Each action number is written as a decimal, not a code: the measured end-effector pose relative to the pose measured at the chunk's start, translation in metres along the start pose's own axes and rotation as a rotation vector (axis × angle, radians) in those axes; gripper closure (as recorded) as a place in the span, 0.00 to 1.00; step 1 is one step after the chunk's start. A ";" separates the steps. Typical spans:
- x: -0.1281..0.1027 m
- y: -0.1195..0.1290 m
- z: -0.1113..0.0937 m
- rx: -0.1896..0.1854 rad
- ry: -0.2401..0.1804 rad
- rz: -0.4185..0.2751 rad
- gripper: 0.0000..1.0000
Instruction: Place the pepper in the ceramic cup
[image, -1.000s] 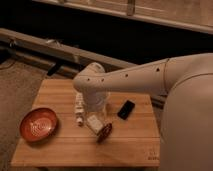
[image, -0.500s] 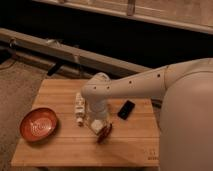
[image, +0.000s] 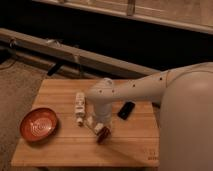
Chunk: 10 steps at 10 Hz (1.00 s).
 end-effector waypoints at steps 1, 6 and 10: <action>-0.001 -0.006 0.005 -0.002 0.010 0.014 0.35; -0.006 -0.019 0.034 -0.001 0.062 0.032 0.35; -0.011 -0.023 0.052 0.010 0.099 0.033 0.35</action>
